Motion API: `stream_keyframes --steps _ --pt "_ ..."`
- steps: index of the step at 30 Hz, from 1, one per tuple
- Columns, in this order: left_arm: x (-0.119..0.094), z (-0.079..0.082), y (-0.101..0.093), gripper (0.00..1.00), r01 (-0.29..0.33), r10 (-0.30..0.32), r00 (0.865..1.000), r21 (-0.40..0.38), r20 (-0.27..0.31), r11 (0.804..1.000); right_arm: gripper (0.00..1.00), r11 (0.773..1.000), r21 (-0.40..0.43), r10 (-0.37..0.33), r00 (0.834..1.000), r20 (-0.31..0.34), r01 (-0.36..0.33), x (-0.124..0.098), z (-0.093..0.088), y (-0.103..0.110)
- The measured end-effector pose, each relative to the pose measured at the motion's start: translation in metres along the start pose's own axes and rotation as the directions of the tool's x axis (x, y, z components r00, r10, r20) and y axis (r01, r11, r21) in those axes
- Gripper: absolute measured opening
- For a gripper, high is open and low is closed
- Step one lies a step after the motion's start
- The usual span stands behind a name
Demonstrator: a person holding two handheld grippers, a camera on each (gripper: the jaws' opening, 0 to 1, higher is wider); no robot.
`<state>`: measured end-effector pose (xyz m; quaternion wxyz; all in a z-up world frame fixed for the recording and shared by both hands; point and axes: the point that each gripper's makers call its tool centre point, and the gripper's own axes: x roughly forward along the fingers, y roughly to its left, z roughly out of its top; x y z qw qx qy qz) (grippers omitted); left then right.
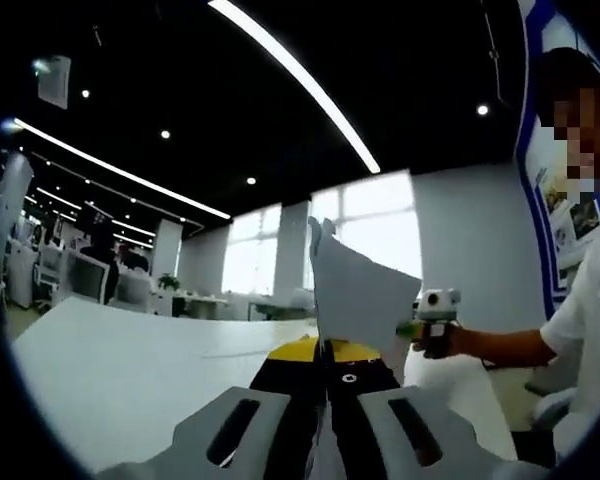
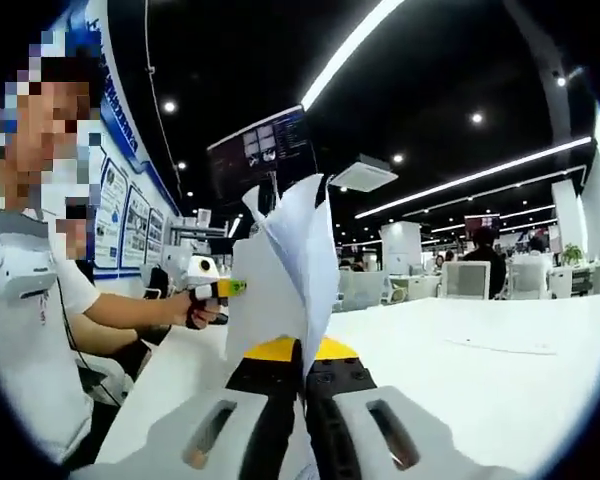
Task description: Organize the stack of printing papers by aligning and flattening the scattered papers on the table
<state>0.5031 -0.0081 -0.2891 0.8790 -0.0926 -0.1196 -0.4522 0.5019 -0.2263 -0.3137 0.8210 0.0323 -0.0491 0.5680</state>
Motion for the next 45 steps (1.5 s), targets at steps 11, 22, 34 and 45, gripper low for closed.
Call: stream_keyframes --steps 11,22,34,45 --pt "0.000 0.036 -0.020 0.06 -0.016 -0.045 0.990 -0.426 -0.133 0.904 0.00 0.821 0.571 0.073 0.994 -0.086 -0.011 -0.007 0.035 0.032" --pt "-0.004 -0.051 0.028 0.06 -0.227 -0.020 0.951 -0.739 -0.309 0.635 0.00 0.563 0.814 0.081 0.971 -0.224 0.141 0.007 -0.060 -0.013" --pt "-0.007 -0.109 0.062 0.05 -0.252 0.053 0.898 -0.413 -0.437 0.875 0.00 0.902 0.384 -0.031 0.919 -0.394 0.195 0.025 -0.111 -0.041" --pt "-0.010 -0.119 0.057 0.05 -0.064 0.122 0.864 0.133 -0.489 0.989 0.00 0.996 -0.007 -0.087 0.895 -0.438 0.093 0.019 -0.120 -0.043"
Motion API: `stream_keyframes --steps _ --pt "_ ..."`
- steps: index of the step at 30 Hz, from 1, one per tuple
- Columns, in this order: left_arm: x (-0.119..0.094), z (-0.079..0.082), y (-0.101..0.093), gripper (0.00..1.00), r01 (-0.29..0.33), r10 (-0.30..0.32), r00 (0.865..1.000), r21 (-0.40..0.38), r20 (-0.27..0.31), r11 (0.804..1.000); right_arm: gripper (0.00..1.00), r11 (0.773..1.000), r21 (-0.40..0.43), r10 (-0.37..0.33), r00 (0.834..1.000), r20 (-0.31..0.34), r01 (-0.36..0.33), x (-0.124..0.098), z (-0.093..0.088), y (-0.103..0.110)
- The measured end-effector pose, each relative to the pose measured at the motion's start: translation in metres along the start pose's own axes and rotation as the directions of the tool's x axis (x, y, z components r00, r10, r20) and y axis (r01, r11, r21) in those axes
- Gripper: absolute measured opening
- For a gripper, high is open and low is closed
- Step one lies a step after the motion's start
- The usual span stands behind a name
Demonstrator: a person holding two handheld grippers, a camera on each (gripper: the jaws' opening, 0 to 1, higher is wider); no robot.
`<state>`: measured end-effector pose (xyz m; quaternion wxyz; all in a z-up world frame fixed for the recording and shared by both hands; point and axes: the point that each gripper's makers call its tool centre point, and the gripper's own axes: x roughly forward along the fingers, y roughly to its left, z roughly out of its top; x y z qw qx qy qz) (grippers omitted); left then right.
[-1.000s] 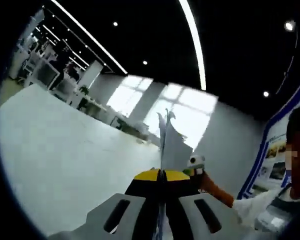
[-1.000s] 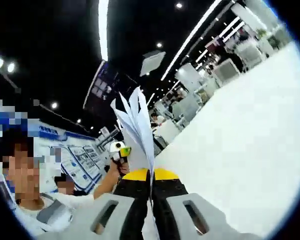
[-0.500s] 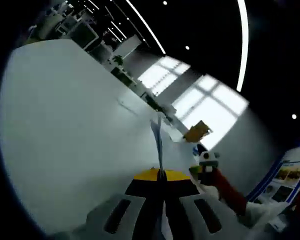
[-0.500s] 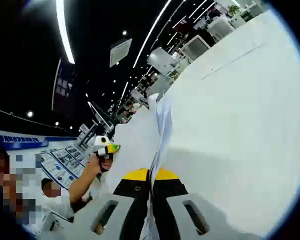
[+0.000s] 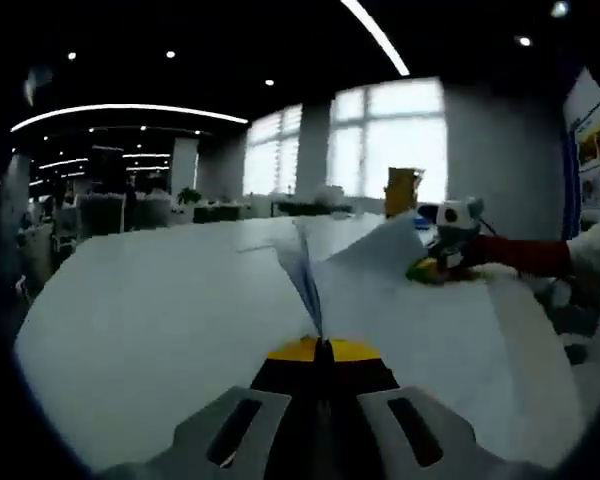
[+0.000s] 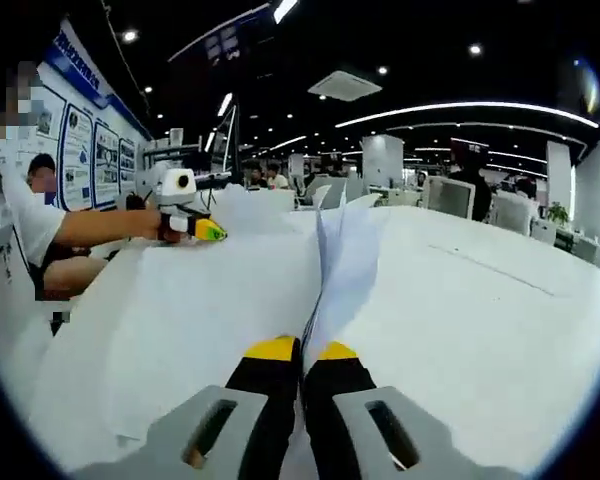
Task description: Organize the stack of printing papers by aligning and flattening the scattered papers on the table
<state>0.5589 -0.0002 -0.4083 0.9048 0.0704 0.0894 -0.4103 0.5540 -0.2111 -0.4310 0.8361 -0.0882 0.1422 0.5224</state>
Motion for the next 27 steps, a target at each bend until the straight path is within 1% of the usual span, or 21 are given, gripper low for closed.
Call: stream_keyframes --steps 1,2,4,5,7,9,10,12,14,16,17,18,19,20,21,22,23,24,25,26,27 --pt "0.002 -0.003 -0.002 0.05 -0.002 0.003 1.000 0.026 -0.018 1.000 0.00 1.000 -0.018 -0.007 1.000 -0.026 0.006 0.001 -0.005 -0.002" --pt "0.003 -0.007 -0.003 0.05 -0.006 0.008 0.999 0.051 -0.044 0.999 0.00 1.000 -0.020 -0.008 1.000 -0.027 0.008 0.002 -0.005 -0.003" --pt "0.003 -0.006 -0.001 0.05 -0.008 0.009 1.000 0.032 -0.030 0.999 0.00 1.000 0.003 -0.008 1.000 -0.029 0.008 0.001 -0.005 -0.006" --pt "0.003 -0.005 0.000 0.05 -0.003 0.003 1.000 0.002 -0.028 1.000 0.00 1.000 0.015 -0.008 1.000 -0.029 0.009 0.001 -0.006 -0.007" --pt "0.004 -0.009 0.001 0.05 -0.012 0.013 0.999 0.022 -0.045 1.000 0.00 0.999 0.031 -0.006 1.000 -0.031 0.007 0.002 -0.006 -0.007" --pt "0.005 -0.015 0.002 0.05 -0.023 0.026 0.997 0.046 -0.077 0.999 0.02 0.989 0.141 -0.041 0.999 -0.021 0.043 0.000 -0.002 -0.009" --pt "0.006 -0.017 0.001 0.05 -0.025 0.031 0.996 0.062 -0.088 0.998 0.07 0.989 0.146 -0.037 0.999 -0.016 0.039 -0.005 0.002 -0.010" --pt "0.007 -0.016 -0.001 0.05 -0.022 0.028 0.996 0.059 -0.088 0.998 0.10 0.982 0.184 -0.051 0.998 0.034 0.043 -0.019 0.013 -0.014" --pt "0.007 -0.016 -0.001 0.05 -0.024 0.030 0.995 0.056 -0.094 0.998 0.10 0.986 0.123 -0.123 0.991 0.058 0.115 -0.044 0.028 -0.025" --pt "0.007 -0.016 0.000 0.05 -0.017 0.023 0.995 0.057 -0.094 0.998 0.11 0.986 0.050 -0.164 0.983 0.086 0.161 -0.064 0.050 -0.025" --pt "0.007 -0.016 0.000 0.05 -0.015 0.020 0.995 0.054 -0.094 0.998 0.13 0.989 0.032 -0.150 0.983 0.106 0.147 -0.068 0.064 -0.018" --pt "0.008 -0.016 0.000 0.05 -0.013 0.018 0.995 0.057 -0.095 0.998 0.14 0.988 0.031 -0.151 0.982 0.110 0.148 -0.070 0.072 -0.014" --pt "0.008 -0.016 -0.001 0.05 -0.011 0.017 0.995 0.064 -0.095 0.998 0.14 0.988 0.019 -0.155 0.979 0.131 0.154 -0.067 0.080 -0.011" --pt "0.008 -0.016 -0.001 0.05 -0.010 0.016 0.995 0.065 -0.095 0.998 0.14 0.991 0.003 -0.134 0.981 0.142 0.135 -0.060 0.083 -0.004" --pt "0.008 -0.016 0.000 0.05 -0.010 0.016 0.995 0.064 -0.096 0.998 0.14 0.996 0.019 -0.090 0.988 0.127 0.089 -0.047 0.077 0.006" --pt "0.008 -0.016 -0.001 0.05 -0.009 0.015 0.995 0.063 -0.095 0.998 0.14 0.998 0.037 -0.062 0.995 0.084 0.059 -0.032 0.062 0.011" --pt "0.008 -0.016 0.000 0.05 -0.009 0.015 0.995 0.061 -0.095 0.998 0.10 0.998 0.032 -0.063 0.997 0.043 0.061 -0.022 0.049 0.010" --pt "0.008 -0.016 -0.001 0.05 -0.010 0.016 0.996 0.057 -0.093 0.998 0.06 0.997 0.014 -0.078 0.996 -0.037 0.078 -0.006 0.022 0.006" --pt "0.008 -0.016 0.000 0.05 -0.012 0.017 0.996 0.057 -0.092 0.998 0.04 0.995 0.049 -0.080 0.994 -0.070 0.083 0.002 0.006 0.004" --pt "0.009 -0.016 0.000 0.06 -0.014 0.019 0.996 0.057 -0.091 0.998 0.06 0.992 0.102 -0.076 0.996 -0.050 0.080 0.008 0.003 0.002" --pt "0.009 -0.016 0.000 0.06 -0.016 0.021 0.996 0.061 -0.092 0.998 0.07 0.987 0.152 -0.054 0.999 -0.005 0.054 0.010 0.006 0.005"
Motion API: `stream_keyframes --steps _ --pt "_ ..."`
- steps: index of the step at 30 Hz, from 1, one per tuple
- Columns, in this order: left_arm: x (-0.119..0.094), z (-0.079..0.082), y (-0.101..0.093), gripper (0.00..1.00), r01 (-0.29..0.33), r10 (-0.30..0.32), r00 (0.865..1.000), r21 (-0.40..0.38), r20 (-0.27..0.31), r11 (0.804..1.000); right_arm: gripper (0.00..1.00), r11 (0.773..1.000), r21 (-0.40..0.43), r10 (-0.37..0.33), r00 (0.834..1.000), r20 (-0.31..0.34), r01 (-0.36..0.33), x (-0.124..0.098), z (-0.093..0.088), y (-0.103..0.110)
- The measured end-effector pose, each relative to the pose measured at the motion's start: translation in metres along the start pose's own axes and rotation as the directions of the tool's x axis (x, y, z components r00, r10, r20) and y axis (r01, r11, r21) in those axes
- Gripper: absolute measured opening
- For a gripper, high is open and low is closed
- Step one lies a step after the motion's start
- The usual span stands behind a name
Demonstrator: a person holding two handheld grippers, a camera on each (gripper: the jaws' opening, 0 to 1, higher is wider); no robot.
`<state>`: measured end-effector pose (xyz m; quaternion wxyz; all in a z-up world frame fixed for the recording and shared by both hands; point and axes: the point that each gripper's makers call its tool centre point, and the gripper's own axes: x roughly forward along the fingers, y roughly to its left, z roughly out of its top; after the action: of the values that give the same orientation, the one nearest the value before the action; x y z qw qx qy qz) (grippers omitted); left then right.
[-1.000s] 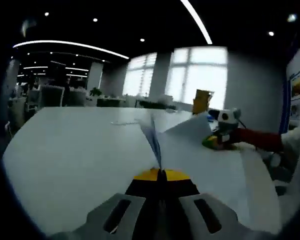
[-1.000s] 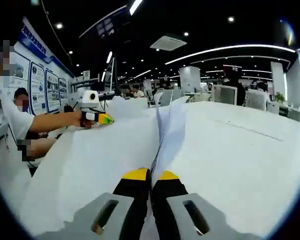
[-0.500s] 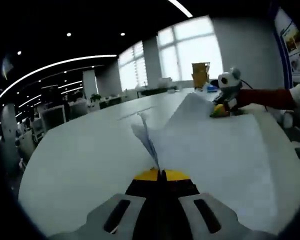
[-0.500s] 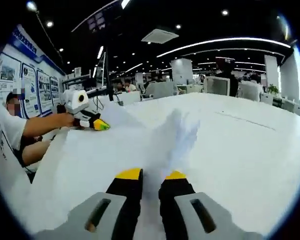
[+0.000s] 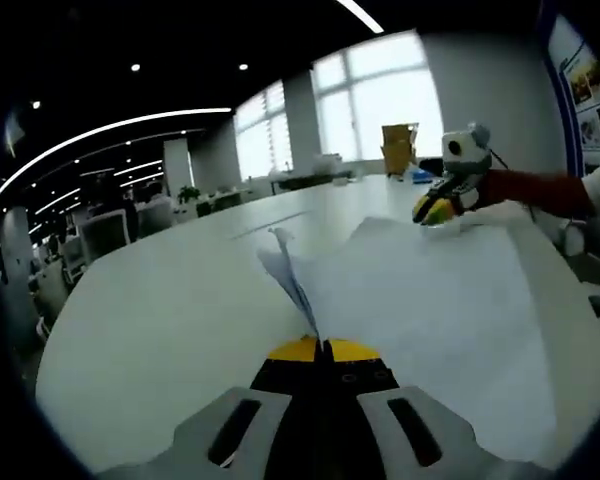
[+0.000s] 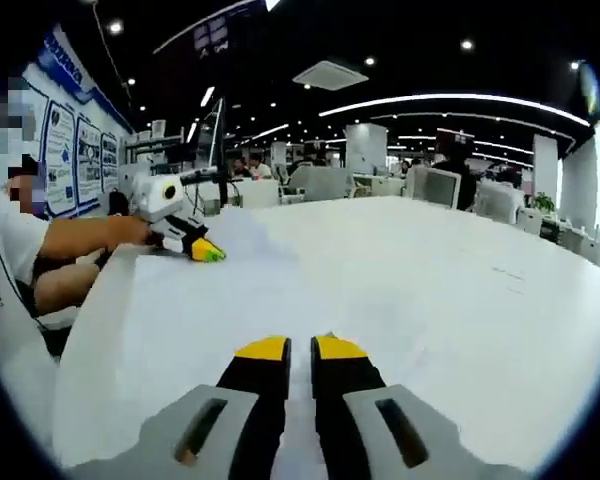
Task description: Organize the stack of printing papers by aligning and flattening the scattered papers on the table
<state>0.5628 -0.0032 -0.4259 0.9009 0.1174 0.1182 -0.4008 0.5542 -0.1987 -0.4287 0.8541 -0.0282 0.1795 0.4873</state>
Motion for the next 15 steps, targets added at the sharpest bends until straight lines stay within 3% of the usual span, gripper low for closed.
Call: stream_keyframes --steps 1,3,8,10,12,14,15 --pt "0.000 0.000 -0.001 0.06 -0.002 0.002 1.000 0.001 0.000 1.000 0.07 1.000 0.008 0.007 1.000 0.005 -0.007 0.000 0.000 0.000" --pt "0.000 0.000 -0.001 0.06 -0.005 0.005 1.000 -0.002 0.000 1.000 0.03 0.998 -0.061 -0.033 0.998 -0.059 0.029 -0.002 -0.012 -0.007" --pt "0.000 0.001 0.000 0.07 -0.008 0.008 1.000 -0.051 0.008 0.999 0.00 0.997 -0.067 -0.047 0.997 -0.062 0.042 -0.001 -0.012 -0.008" --pt "-0.011 0.014 0.012 0.11 -0.020 0.031 0.997 -0.147 0.071 0.989 0.00 0.996 -0.074 -0.047 0.997 -0.060 0.043 -0.002 -0.012 -0.008" --pt "-0.033 0.035 0.031 0.11 -0.033 0.074 0.984 -0.239 0.162 0.971 0.00 0.996 -0.075 -0.052 0.997 -0.058 0.048 -0.002 -0.012 -0.008" --pt "-0.053 0.056 0.043 0.08 -0.049 0.109 0.968 -0.256 0.227 0.965 0.00 0.995 -0.081 -0.055 0.997 -0.055 0.051 -0.002 -0.012 -0.008" --pt "-0.059 0.063 0.041 0.07 -0.055 0.108 0.966 -0.220 0.235 0.974 0.00 0.995 -0.082 -0.055 0.997 -0.053 0.051 -0.002 -0.012 -0.009"
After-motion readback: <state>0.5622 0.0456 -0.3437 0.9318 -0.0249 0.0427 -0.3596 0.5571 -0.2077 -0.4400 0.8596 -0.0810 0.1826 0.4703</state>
